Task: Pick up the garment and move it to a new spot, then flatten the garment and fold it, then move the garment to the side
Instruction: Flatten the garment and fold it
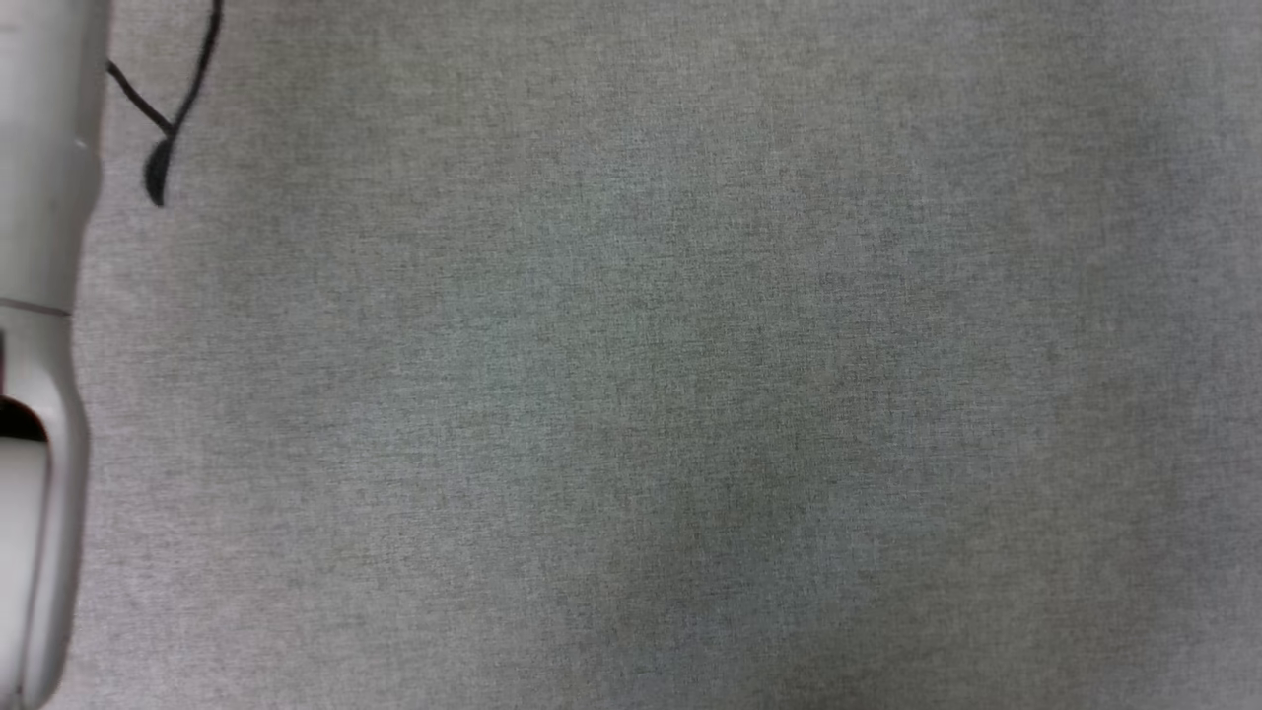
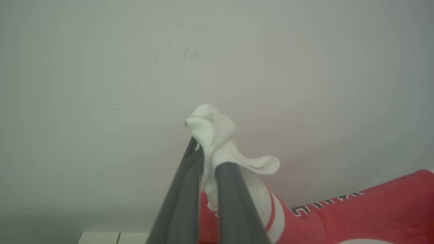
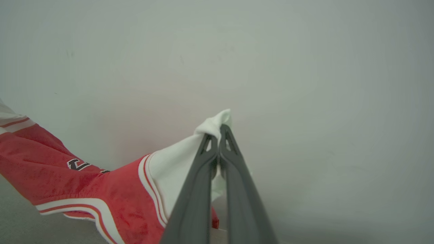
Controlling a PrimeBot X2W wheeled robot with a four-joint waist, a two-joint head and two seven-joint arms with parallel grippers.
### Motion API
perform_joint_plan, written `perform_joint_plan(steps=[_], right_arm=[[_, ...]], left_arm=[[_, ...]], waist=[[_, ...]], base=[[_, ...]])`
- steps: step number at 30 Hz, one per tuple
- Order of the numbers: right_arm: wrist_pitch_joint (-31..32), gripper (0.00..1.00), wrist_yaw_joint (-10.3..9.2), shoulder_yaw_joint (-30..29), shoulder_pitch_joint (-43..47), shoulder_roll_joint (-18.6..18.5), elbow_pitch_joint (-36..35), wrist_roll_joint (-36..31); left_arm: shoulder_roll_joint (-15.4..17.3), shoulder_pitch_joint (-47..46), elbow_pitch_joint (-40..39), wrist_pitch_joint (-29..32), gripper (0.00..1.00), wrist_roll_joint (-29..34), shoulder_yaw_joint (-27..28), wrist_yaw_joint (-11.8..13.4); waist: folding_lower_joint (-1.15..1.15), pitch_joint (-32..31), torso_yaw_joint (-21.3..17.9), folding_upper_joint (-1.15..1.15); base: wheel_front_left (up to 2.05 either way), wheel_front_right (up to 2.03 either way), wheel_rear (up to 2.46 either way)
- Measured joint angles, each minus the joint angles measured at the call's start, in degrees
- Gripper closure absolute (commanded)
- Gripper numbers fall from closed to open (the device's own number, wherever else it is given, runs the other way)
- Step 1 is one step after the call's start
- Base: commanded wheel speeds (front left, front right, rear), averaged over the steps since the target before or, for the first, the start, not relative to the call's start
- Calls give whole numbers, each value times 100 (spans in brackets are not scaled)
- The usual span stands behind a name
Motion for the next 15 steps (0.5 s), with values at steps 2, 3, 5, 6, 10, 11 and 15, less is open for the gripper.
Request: perform_joint_plan(steps=[2,3,5,6,10,11,15], right_arm=[[-142,100,0,80,190,-4,141,152],[-172,100,0,143,337,-18,203,226],[-308,100,-1,234,662,-34,270,403],[-347,100,-1,311,826,-53,283,444],[-534,100,0,559,1634,-165,159,803],[-587,100,0,605,1840,-231,98,859],[-770,100,0,723,2757,-439,-258,1150]], left_arm=[[-55,140,176,-105,100,-33,-20,-116],[-80,277,270,-145,100,-87,-2,-163],[-98,592,414,-257,100,-132,5,-249],[-87,759,444,-310,100,-174,34,-305],[-42,1534,412,-458,100,-231,75,-413],[-29,1765,349,-468,100,-256,116,-414],[49,2760,-134,-513,100,-360,381,-333]], waist=[[0,-55,19,0],[0,-98,24,0],[0,-205,29,0],[0,-272,27,0],[0,-601,26,0],[0,-687,26,0],[-1,-1067,19,0]], base=[[0,0,0],[0,0,0],[0,0,0],[0,0,0],[0,0,0],[0,0,0],[0,0,0]])
